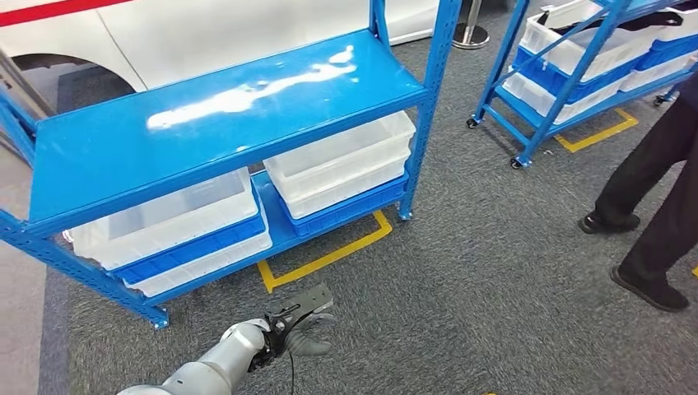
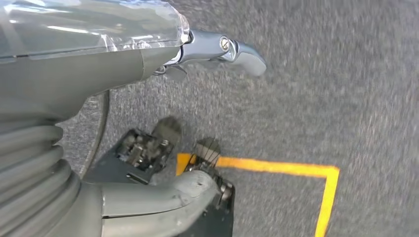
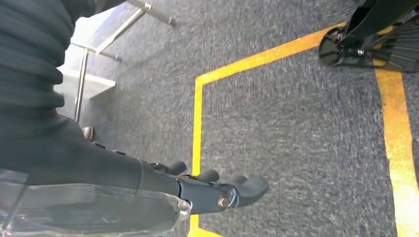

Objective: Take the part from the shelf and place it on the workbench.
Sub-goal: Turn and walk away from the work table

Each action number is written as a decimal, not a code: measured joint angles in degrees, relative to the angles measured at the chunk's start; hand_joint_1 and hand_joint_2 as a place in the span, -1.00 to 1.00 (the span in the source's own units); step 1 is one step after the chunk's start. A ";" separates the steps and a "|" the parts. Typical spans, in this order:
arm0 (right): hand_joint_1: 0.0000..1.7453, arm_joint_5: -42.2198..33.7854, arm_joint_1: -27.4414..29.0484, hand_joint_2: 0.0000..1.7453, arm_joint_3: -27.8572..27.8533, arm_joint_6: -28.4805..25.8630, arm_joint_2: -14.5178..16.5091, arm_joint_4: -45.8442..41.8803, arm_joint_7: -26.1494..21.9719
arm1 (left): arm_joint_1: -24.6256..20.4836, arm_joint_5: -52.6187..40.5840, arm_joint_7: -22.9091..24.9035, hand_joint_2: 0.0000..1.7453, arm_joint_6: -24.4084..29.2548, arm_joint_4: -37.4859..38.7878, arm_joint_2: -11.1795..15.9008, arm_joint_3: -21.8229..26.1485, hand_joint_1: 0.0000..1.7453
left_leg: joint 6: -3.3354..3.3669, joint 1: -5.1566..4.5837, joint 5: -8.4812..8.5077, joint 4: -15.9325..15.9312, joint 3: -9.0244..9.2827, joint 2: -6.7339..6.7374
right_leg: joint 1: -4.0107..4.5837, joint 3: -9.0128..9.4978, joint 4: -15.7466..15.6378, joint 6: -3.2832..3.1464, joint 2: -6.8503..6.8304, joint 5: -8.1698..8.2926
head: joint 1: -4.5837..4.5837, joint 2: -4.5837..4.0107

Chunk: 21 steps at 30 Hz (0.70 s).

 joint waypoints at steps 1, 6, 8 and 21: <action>-1.00 0.02 0.02 1.00 -0.01 0.00 0.00 0.00 0.00 | 0.10 0.00 0.00 -1.00 0.02 0.00 0.02 0.01 -1.00 | -0.15 0.11 -0.88 2.88 -1.48 0.39 | 0.07 0.04 0.01 -0.08 -0.75 -0.09 | 0.00 0.00; -1.00 0.89 -0.07 1.00 -0.01 0.32 0.01 0.00 -0.08 | -0.34 0.00 -3.64 -1.00 1.36 0.00 0.12 -3.21 -1.00 | 0.62 -0.23 5.60 -7.65 3.73 3.75 | 0.39 1.03 0.05 0.34 -4.21 -0.82 | 0.00 0.00; -1.00 1.33 -0.14 1.00 0.00 0.48 0.00 0.00 -0.21 | -1.38 0.00 -5.77 -1.00 2.01 0.00 0.09 -6.83 -1.00 | 1.40 -0.86 6.35 -11.31 5.46 5.55 | 0.72 1.31 -0.01 0.83 -5.45 -1.04 | 0.01 0.00; -1.00 2.61 -0.40 -1.00 -0.30 1.22 -0.65 -0.02 0.12 | -4.68 0.00 -13.36 -1.00 6.37 -0.04 -0.04 -24.52 -1.00 | 2.64 -0.27 6.52 -11.75 5.96 -1.66 | 0.15 -2.29 5.14 2.51 0.43 -0.97 | 0.16 0.00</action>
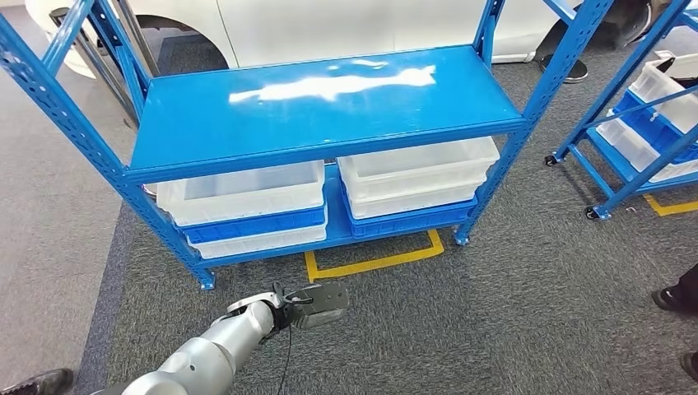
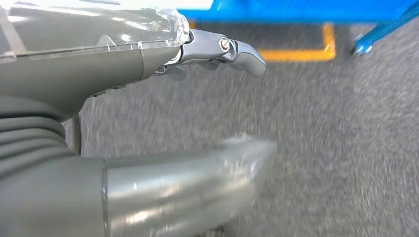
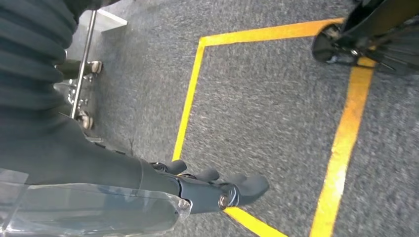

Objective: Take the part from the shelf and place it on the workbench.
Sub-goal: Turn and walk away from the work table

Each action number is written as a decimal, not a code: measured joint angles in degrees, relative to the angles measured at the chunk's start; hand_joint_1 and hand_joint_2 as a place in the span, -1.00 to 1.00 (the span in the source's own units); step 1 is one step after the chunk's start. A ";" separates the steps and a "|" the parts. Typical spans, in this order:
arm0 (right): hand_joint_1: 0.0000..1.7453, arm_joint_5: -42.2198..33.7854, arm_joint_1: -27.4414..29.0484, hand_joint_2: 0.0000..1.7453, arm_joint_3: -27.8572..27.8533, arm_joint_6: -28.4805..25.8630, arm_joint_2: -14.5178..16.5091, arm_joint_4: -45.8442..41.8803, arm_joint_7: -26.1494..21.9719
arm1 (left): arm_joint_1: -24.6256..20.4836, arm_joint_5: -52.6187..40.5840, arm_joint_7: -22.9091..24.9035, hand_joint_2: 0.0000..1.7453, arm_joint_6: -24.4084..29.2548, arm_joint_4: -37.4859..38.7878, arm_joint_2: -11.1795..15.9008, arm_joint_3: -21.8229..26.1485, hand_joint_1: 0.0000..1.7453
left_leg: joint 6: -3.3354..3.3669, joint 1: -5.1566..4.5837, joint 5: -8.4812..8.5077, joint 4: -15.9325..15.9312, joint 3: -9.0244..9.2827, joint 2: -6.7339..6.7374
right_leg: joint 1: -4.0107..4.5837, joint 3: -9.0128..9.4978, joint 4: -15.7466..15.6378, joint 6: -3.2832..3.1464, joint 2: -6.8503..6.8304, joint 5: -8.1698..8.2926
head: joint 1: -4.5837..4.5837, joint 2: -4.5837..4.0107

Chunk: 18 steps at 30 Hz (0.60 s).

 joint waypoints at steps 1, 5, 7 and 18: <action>-1.00 0.02 -0.10 -1.00 -0.14 0.34 -0.08 0.00 0.21 | -0.36 0.00 -0.75 -1.00 0.57 0.00 0.01 -1.44 -1.00 | -0.30 -0.10 -0.23 0.43 -0.21 -0.21 | -0.03 0.94 -2.47 -0.14 0.20 0.93 | -0.03 0.00; -1.00 0.18 -0.25 -1.00 -0.60 1.26 -0.12 0.00 0.75 | -1.55 0.00 -2.94 -1.00 2.01 0.00 0.07 -7.20 -1.00 | 0.90 -0.47 -0.52 1.02 -0.65 -0.32 | -0.02 1.28 -4.04 -0.71 0.60 0.97 | -0.08 0.00; -1.00 0.22 -0.20 -1.00 -0.69 1.37 -0.12 0.00 0.84 | -1.99 0.00 -3.39 -1.00 2.33 0.00 0.09 -9.25 -1.00 | 1.29 -0.48 -0.42 0.78 -0.51 -0.27 | 0.13 1.28 -4.04 -0.98 0.69 0.98 | -0.08 0.00; -1.00 1.63 -0.64 -1.00 -1.33 2.37 0.04 -0.03 0.88 | 4.49 67.07 22.93 -1.00 -7.38 -24.57 -0.29 -50.93 -1.00 | 1.93 -0.66 -0.54 -0.37 -0.45 -0.48 | -0.18 1.40 -3.94 -0.64 0.00 1.92 | -0.08 0.00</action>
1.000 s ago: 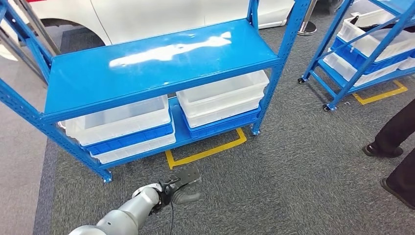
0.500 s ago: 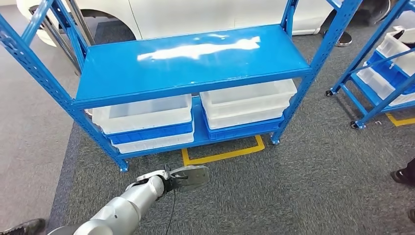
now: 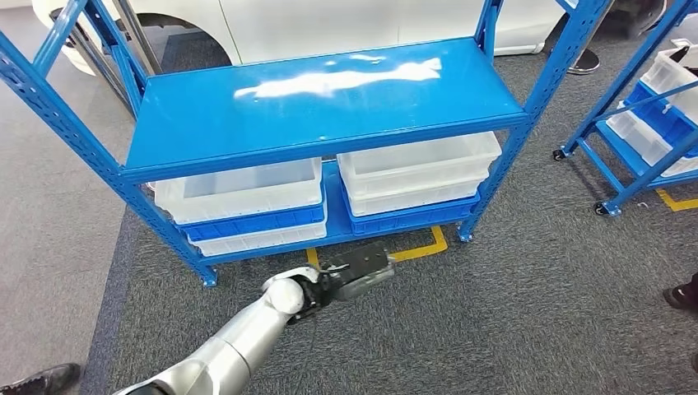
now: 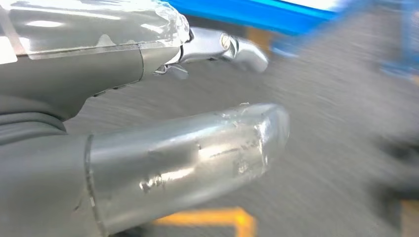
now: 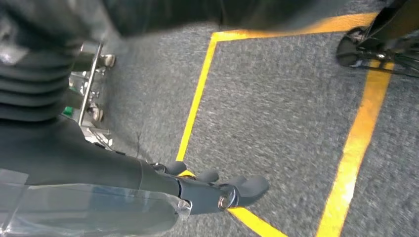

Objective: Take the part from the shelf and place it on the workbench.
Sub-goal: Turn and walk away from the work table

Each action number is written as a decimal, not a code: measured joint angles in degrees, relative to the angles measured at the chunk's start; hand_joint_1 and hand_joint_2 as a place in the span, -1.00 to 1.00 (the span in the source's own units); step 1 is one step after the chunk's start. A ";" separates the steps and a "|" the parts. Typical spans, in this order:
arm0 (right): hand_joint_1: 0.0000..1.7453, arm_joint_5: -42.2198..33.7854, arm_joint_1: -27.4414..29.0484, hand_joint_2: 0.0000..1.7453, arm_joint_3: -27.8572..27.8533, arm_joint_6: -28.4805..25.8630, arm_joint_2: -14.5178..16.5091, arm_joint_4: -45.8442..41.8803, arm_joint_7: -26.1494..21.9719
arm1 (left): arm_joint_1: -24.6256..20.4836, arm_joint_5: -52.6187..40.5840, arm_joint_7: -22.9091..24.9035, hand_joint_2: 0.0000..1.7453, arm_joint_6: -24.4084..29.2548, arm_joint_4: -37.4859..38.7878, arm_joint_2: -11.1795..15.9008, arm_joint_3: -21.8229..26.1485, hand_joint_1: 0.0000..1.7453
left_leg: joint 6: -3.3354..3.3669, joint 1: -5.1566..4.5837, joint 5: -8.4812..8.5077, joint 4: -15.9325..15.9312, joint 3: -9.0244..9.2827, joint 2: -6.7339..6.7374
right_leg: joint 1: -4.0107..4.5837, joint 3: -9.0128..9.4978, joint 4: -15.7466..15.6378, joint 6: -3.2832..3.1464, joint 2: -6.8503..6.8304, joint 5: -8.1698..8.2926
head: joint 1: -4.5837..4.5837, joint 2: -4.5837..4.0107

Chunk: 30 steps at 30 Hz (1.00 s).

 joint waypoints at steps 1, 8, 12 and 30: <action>-1.00 0.07 -0.14 -1.00 -0.06 0.02 0.01 -0.03 -0.01 | 0.06 2.32 0.07 -1.00 0.08 -1.65 -0.11 -4.51 -1.00 | 0.15 0.05 0.04 -1.05 1.04 0.12 | -0.04 0.31 0.31 0.25 -0.02 0.37 | 0.01 0.00; -1.00 0.55 -0.10 -1.00 -0.19 0.09 -0.27 -0.10 -0.27 | -0.15 -5.74 -0.11 -1.00 1.28 -6.58 -0.27 -19.66 -1.00 | -0.22 0.50 -0.60 -2.56 4.13 0.63 | -0.38 -6.48 11.65 1.78 0.06 -5.27 | 0.11 0.00; -1.00 0.62 0.02 -1.00 -0.21 0.22 -0.37 -0.08 -0.41 | -0.41 -5.58 -0.34 -1.00 1.74 -7.48 -0.14 -22.74 -1.00 | -2.24 1.31 -2.73 -0.24 4.28 0.30 | -1.01 -2.14 1.34 2.68 0.69 -0.02 | 0.17 0.00; -1.00 0.72 0.30 -1.00 -0.81 0.73 0.10 -0.06 -0.36 | -2.15 -2.35 -0.76 -1.00 2.89 -8.67 1.19 -29.73 -1.00 | 2.01 -2.10 5.51 1.40 -5.17 2.38 | 1.03 9.93 -2.99 -1.00 -0.27 -7.77 | 0.07 0.00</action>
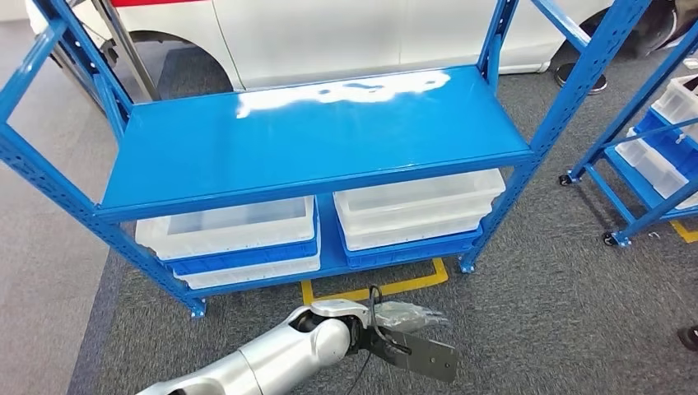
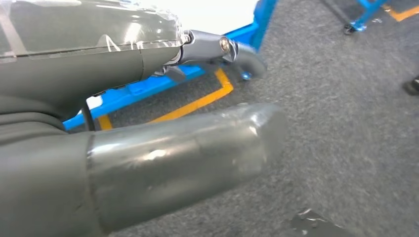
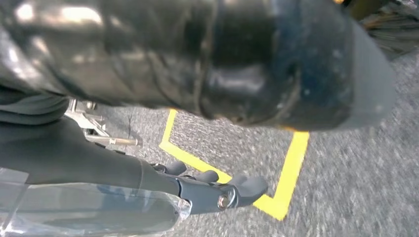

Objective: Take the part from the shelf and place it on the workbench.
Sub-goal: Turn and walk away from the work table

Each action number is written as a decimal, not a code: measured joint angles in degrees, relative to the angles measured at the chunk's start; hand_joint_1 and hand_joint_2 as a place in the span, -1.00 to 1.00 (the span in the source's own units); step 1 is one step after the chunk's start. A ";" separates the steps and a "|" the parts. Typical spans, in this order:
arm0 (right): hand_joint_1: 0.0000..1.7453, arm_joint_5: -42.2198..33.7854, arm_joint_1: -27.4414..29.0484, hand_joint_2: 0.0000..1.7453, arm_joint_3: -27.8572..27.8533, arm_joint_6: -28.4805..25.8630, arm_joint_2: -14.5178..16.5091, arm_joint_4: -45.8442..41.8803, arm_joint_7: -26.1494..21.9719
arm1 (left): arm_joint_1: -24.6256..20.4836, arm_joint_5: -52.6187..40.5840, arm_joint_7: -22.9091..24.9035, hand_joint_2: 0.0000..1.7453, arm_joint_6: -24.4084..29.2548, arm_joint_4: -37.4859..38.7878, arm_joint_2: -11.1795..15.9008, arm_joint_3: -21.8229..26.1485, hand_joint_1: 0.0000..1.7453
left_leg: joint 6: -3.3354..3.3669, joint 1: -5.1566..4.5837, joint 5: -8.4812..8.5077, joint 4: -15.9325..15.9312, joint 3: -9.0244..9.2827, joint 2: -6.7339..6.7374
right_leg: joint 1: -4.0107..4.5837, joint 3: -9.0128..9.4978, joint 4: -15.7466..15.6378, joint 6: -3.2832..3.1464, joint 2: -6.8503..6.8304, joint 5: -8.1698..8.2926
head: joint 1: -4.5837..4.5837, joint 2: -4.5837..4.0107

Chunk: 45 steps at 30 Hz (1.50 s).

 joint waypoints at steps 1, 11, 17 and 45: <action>-1.00 -0.06 -0.20 -1.00 -0.07 -0.13 -0.07 -0.03 0.18 | -0.22 1.40 0.68 -1.00 0.01 -0.13 -0.08 -0.19 -1.00 | 0.04 0.01 -0.19 -0.89 1.09 -0.01 | -0.18 0.97 -0.96 0.32 -0.01 -0.20 | -0.10 0.00; -1.00 -0.08 -0.01 1.00 -0.91 -0.03 -0.78 -0.05 2.53 | -1.28 7.12 1.73 -1.00 1.96 -0.41 0.06 -4.60 -1.00 | -1.78 1.47 -5.22 -2.95 7.82 -0.84 | -1.41 -11.76 8.79 3.04 0.17 5.13 | -0.07 0.00; -1.00 -0.51 0.11 1.00 -1.57 0.23 -0.82 0.13 3.68 | -1.76 6.52 0.89 1.00 3.14 -0.61 0.81 -7.31 -1.00 | -3.46 1.24 -7.72 -0.26 7.09 -0.81 | -1.22 -11.29 3.30 1.01 0.27 7.60 | 0.00 0.00; -1.00 -19.22 7.12 -1.00 3.89 -3.61 1.02 -5.06 1.92 | 21.25 16.50 7.11 -1.00 15.22 3.05 11.37 25.46 -1.00 | -3.96 1.79 -6.38 -0.55 6.26 -0.12 | -0.72 -9.15 3.18 0.67 0.15 5.91 | -0.07 0.00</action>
